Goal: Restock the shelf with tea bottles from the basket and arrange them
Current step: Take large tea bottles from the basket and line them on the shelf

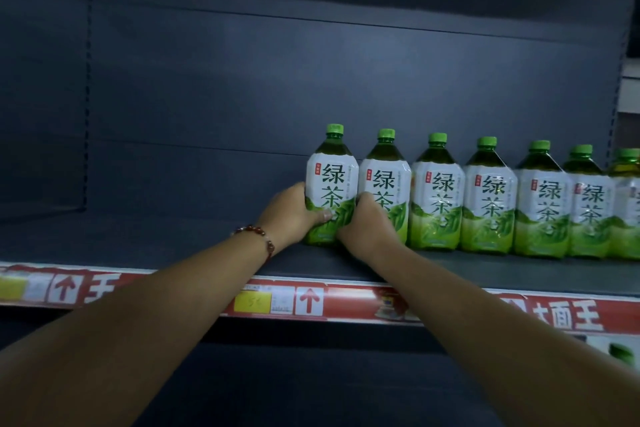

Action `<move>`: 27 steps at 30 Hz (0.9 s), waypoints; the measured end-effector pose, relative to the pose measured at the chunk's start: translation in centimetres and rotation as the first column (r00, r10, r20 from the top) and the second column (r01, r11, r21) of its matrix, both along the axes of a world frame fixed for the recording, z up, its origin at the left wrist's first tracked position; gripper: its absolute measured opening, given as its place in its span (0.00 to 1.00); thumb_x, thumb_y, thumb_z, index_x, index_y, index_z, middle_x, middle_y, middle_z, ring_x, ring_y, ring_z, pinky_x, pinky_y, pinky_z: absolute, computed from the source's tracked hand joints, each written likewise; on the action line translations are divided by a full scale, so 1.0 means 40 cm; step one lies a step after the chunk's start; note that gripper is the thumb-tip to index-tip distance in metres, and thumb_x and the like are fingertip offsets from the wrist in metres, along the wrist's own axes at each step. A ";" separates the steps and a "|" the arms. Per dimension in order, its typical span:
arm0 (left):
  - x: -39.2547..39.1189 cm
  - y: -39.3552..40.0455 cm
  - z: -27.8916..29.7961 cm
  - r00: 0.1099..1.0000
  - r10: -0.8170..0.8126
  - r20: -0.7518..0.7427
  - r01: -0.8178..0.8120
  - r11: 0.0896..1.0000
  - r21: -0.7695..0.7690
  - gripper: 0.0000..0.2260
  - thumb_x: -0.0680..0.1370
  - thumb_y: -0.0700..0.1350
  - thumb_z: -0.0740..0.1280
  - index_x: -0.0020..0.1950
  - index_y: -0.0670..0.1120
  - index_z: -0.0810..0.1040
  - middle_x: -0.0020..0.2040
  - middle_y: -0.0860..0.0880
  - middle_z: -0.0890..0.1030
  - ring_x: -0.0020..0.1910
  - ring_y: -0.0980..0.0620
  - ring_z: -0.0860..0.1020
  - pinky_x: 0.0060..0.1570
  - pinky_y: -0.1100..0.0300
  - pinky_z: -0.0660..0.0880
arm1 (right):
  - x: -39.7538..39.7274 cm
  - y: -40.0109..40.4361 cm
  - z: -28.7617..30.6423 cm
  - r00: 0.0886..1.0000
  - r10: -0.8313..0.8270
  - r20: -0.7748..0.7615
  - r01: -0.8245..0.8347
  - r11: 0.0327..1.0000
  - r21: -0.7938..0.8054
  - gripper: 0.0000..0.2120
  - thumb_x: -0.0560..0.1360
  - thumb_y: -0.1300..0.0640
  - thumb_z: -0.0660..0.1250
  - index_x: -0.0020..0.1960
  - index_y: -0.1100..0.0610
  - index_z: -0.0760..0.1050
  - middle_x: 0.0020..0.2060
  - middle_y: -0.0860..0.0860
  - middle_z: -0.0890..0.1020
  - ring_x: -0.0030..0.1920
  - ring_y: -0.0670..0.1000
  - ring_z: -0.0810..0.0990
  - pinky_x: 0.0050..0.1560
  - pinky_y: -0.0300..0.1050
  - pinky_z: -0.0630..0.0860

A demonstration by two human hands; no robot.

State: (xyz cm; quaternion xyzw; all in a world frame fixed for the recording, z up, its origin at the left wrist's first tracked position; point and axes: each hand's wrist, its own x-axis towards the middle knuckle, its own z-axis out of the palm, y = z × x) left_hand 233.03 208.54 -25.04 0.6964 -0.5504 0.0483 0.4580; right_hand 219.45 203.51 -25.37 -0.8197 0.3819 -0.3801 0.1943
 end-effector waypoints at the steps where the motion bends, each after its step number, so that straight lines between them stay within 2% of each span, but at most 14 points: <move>1: -0.001 -0.003 0.003 1.000 0.015 0.010 -0.015 1.000 0.013 0.20 0.75 0.49 0.74 0.64 0.46 0.76 0.62 0.49 0.81 0.58 0.49 0.79 0.52 0.58 0.74 | -0.002 -0.001 0.000 1.000 0.014 -0.016 -0.014 1.000 -0.003 0.18 0.73 0.62 0.68 0.60 0.60 0.67 0.56 0.57 0.76 0.55 0.56 0.77 0.53 0.48 0.75; 3: -0.006 -0.001 0.010 0.997 0.049 0.052 -0.053 0.996 0.068 0.19 0.76 0.51 0.73 0.64 0.46 0.77 0.62 0.49 0.82 0.57 0.49 0.80 0.50 0.59 0.74 | -0.014 0.003 0.002 0.998 0.046 -0.052 -0.047 0.999 -0.009 0.19 0.72 0.60 0.70 0.60 0.59 0.69 0.56 0.56 0.78 0.54 0.55 0.77 0.54 0.48 0.76; 5: -0.015 0.014 0.018 0.979 0.129 0.157 -0.154 0.975 0.158 0.19 0.77 0.57 0.70 0.63 0.48 0.78 0.60 0.48 0.82 0.55 0.48 0.80 0.51 0.56 0.77 | -0.036 0.013 0.007 0.990 0.063 -0.128 -0.069 0.997 -0.045 0.20 0.72 0.57 0.70 0.61 0.57 0.70 0.56 0.55 0.78 0.55 0.55 0.78 0.57 0.51 0.77; 7: -0.039 0.047 0.025 0.893 0.244 0.378 -0.350 0.905 0.244 0.20 0.78 0.61 0.66 0.60 0.47 0.79 0.56 0.47 0.82 0.51 0.46 0.80 0.47 0.55 0.76 | -0.074 0.031 0.011 0.955 0.037 -0.293 -0.083 0.986 -0.146 0.22 0.74 0.52 0.69 0.66 0.55 0.69 0.61 0.55 0.76 0.59 0.56 0.76 0.61 0.53 0.75; 8: -0.059 0.067 0.026 0.832 0.279 0.480 -0.430 0.870 0.240 0.20 0.78 0.62 0.64 0.58 0.47 0.79 0.55 0.46 0.82 0.50 0.46 0.79 0.44 0.55 0.73 | -0.101 0.041 0.012 0.927 0.003 -0.375 -0.091 0.972 -0.218 0.24 0.76 0.50 0.67 0.70 0.55 0.67 0.64 0.55 0.74 0.62 0.57 0.75 0.63 0.53 0.74; 10: -0.117 0.111 0.019 0.758 0.289 0.584 -0.454 0.877 0.156 0.20 0.79 0.62 0.63 0.59 0.48 0.77 0.56 0.46 0.80 0.51 0.45 0.79 0.44 0.55 0.71 | -0.167 0.063 0.012 0.893 -0.069 -0.445 -0.110 0.925 -0.364 0.26 0.78 0.46 0.64 0.73 0.54 0.65 0.67 0.54 0.71 0.66 0.57 0.72 0.65 0.53 0.72; 13: -0.228 0.167 -0.023 0.769 0.215 0.602 -0.269 0.963 0.000 0.21 0.78 0.63 0.62 0.66 0.52 0.76 0.60 0.48 0.79 0.57 0.46 0.77 0.54 0.54 0.70 | -0.295 0.102 -0.006 0.897 -0.101 -0.429 -0.135 0.863 -0.486 0.28 0.79 0.44 0.62 0.75 0.53 0.63 0.70 0.54 0.71 0.70 0.55 0.68 0.70 0.49 0.65; 16: -0.355 0.194 -0.074 0.794 0.084 0.603 -0.129 0.991 0.032 0.31 0.75 0.69 0.55 0.74 0.56 0.69 0.69 0.51 0.74 0.67 0.49 0.71 0.65 0.53 0.65 | -0.447 0.133 -0.040 0.882 -0.176 -0.438 -0.099 0.838 -0.536 0.30 0.79 0.43 0.62 0.77 0.52 0.61 0.73 0.52 0.68 0.74 0.54 0.63 0.74 0.46 0.57; 18: -0.439 0.187 -0.117 0.779 0.010 0.627 -0.057 0.997 0.055 0.35 0.73 0.70 0.51 0.76 0.56 0.68 0.71 0.50 0.72 0.69 0.48 0.69 0.69 0.52 0.63 | -0.556 0.145 -0.078 0.863 -0.235 -0.447 -0.048 0.843 -0.535 0.31 0.79 0.42 0.62 0.78 0.51 0.60 0.74 0.51 0.67 0.75 0.54 0.60 0.75 0.46 0.54; 22: -0.631 0.141 -0.236 0.715 -0.151 0.683 0.093 0.988 0.122 0.32 0.74 0.67 0.54 0.73 0.54 0.72 0.71 0.46 0.73 0.70 0.44 0.71 0.70 0.47 0.64 | -0.784 0.158 -0.203 0.790 -0.338 -0.512 0.096 0.892 -0.441 0.34 0.78 0.40 0.62 0.79 0.49 0.54 0.76 0.49 0.62 0.77 0.54 0.56 0.75 0.45 0.52; 25: -0.798 0.099 -0.351 0.680 -0.340 0.649 0.213 0.939 0.268 0.35 0.74 0.69 0.50 0.76 0.54 0.69 0.74 0.46 0.70 0.73 0.43 0.68 0.73 0.45 0.60 | -0.959 0.184 -0.326 0.725 -0.405 -0.557 0.254 0.909 -0.331 0.35 0.79 0.41 0.62 0.80 0.49 0.51 0.78 0.50 0.59 0.78 0.55 0.53 0.76 0.46 0.50; 27: -0.919 0.081 -0.433 0.648 -0.458 0.608 0.307 0.888 0.342 0.33 0.75 0.68 0.53 0.76 0.54 0.67 0.76 0.45 0.68 0.74 0.43 0.66 0.74 0.45 0.58 | -1.077 0.208 -0.417 0.685 -0.436 -0.584 0.365 0.899 -0.243 0.34 0.79 0.40 0.60 0.80 0.48 0.51 0.78 0.50 0.58 0.78 0.55 0.53 0.76 0.47 0.51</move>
